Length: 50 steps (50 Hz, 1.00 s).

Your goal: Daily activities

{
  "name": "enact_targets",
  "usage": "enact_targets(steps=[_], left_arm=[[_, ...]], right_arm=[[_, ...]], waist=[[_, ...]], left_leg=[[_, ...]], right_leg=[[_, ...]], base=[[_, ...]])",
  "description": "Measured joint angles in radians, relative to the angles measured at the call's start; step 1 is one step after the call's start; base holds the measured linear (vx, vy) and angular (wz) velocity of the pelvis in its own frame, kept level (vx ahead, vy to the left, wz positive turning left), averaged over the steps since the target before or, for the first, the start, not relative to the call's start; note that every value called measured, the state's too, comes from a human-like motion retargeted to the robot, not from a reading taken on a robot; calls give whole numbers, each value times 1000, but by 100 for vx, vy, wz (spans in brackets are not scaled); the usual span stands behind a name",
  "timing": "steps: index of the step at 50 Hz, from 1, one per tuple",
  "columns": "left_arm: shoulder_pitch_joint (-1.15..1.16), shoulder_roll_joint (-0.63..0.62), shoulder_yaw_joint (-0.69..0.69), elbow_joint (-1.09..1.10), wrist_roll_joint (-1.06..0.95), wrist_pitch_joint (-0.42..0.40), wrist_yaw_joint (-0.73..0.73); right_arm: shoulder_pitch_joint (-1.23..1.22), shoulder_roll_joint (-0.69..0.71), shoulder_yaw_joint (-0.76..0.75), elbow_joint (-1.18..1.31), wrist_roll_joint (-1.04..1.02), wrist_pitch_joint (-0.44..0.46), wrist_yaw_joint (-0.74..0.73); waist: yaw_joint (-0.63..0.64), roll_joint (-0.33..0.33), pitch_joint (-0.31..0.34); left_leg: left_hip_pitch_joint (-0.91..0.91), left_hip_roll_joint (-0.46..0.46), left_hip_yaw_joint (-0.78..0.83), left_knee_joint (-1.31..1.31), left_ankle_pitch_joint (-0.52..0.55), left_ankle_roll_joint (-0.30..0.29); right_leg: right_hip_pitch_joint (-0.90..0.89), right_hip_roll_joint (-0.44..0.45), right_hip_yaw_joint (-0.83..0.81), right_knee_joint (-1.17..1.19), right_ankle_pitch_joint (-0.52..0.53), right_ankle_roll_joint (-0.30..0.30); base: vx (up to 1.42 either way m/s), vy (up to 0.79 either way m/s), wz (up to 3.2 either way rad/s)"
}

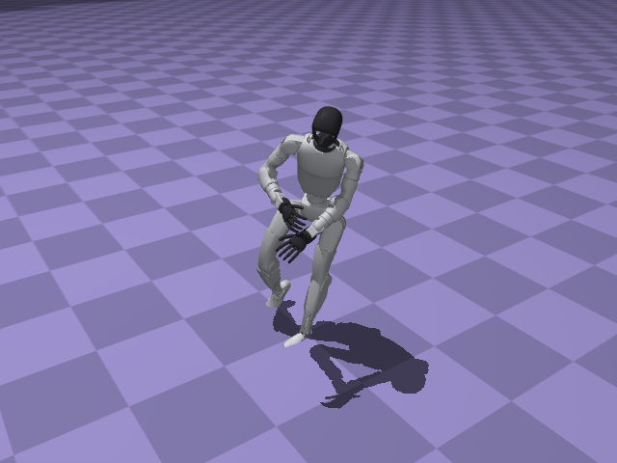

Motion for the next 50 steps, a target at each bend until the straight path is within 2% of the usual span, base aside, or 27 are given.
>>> enact_targets(steps=[2, 10, 19, 33, 50], left_arm=[[3, 1, 1, -3, -3, -2, -3], [35, 39, 19, -15, -29, -8, -16], [88, 102, 44, -26, -55, -7, -21], [101, 107, 30, -37, -39, -6, -16], [105, 107, 24, -29, -44, -1, -34]], right_arm=[[0, -5, 4, -3, 0, 0, 7], [14, -27, -1, -18, 10, -2, 38], [41, -32, -31, -40, 18, -1, 57], [58, -50, -42, -71, -18, -9, 20], [65, -48, -41, -67, -5, -3, 41]], waist=[[1, -4, 0], [-1, -28, 8], [-6, -50, 15], [-8, -66, 19], [-8, -73, 16]], left_leg=[[-1, -6, 1, 0, 5, 0], [7, -48, 2, 0, 21, 0], [19, -83, 0, -1, 37, 0], [32, -107, -15, -1, 46, 0], [30, -112, -15, 0, 45, 0]], right_leg=[[-5, 2, 19, 12, 4, 20], [-8, -29, 33, 61, 4, 21], [-8, -46, 64, 113, 4, 53], [5, -61, 69, 137, 4, 76], [3, -66, 65, 144, 4, 83]], base=[[1, 4, 23], [0, 0, 27], [0, 0, 23], [0, 0, 6], [0, 0, 0]])
